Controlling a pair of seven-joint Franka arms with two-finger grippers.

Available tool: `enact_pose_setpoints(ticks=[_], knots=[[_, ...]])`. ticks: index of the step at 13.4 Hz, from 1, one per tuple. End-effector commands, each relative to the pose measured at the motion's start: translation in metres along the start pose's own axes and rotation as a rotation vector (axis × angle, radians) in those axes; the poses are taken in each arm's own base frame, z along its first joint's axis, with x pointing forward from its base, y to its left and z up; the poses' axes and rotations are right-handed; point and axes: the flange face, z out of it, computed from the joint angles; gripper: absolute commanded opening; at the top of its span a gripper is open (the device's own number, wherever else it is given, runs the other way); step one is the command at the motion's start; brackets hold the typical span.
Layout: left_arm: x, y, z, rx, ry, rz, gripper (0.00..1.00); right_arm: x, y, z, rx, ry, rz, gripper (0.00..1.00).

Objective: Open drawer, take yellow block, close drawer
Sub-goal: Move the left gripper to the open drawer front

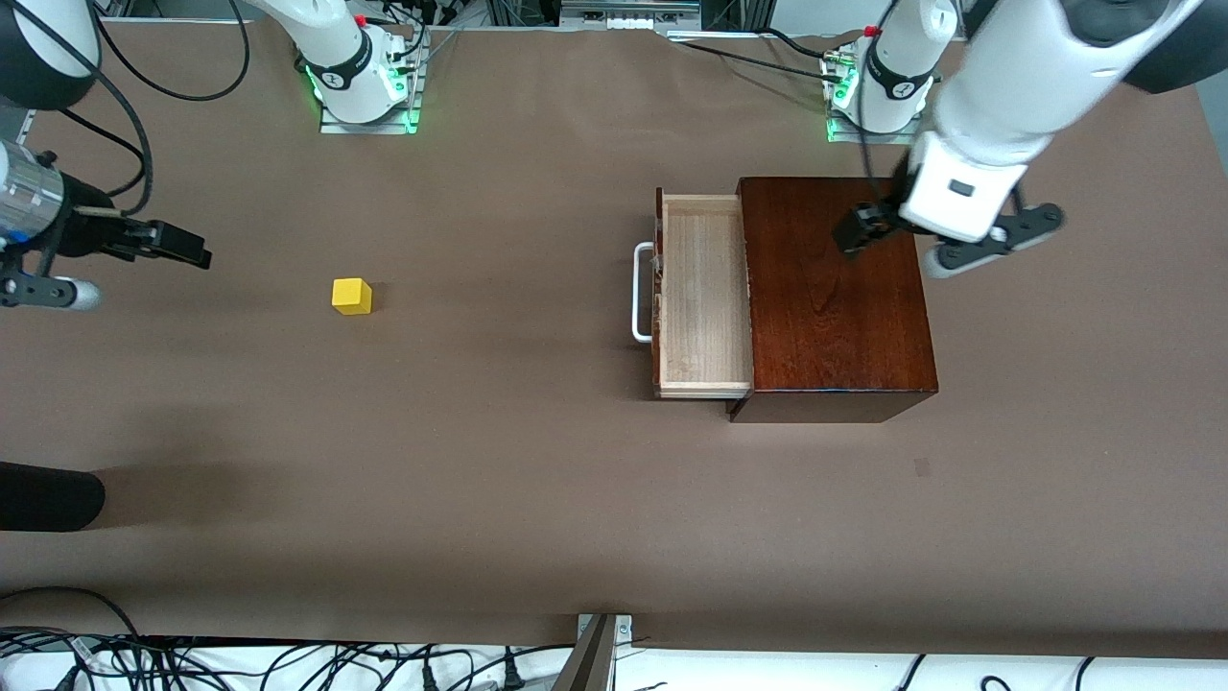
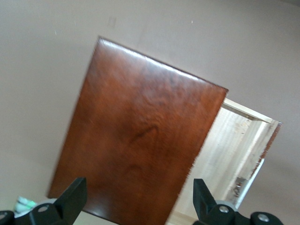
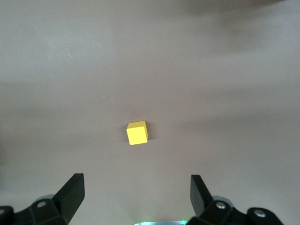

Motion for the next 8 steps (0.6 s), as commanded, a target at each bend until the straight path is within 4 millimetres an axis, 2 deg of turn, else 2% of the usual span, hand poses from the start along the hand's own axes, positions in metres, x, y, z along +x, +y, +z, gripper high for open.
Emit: enact_pose_setpoints(ticks=[1,2,4,5,8], knots=[[-0.020,0.034,0.015,0.002,-0.062,-0.105,1.00,-0.011,0.001,-0.003,-0.024,0.007,-0.019,1.00],[-0.030,0.047,0.024,0.013,-0.075,-0.144,1.00,-0.010,0.001,-0.003,-0.025,0.008,-0.019,1.00],[-0.063,0.080,0.044,0.043,-0.099,-0.203,1.00,-0.009,0.006,-0.003,-0.024,0.011,-0.013,1.00],[-0.076,0.099,0.049,0.043,-0.108,-0.225,1.00,-0.009,0.004,-0.002,-0.023,0.009,-0.020,1.00],[-0.102,0.149,0.068,0.055,-0.133,-0.347,1.00,-0.008,-0.002,-0.004,-0.036,0.021,-0.033,1.00]])
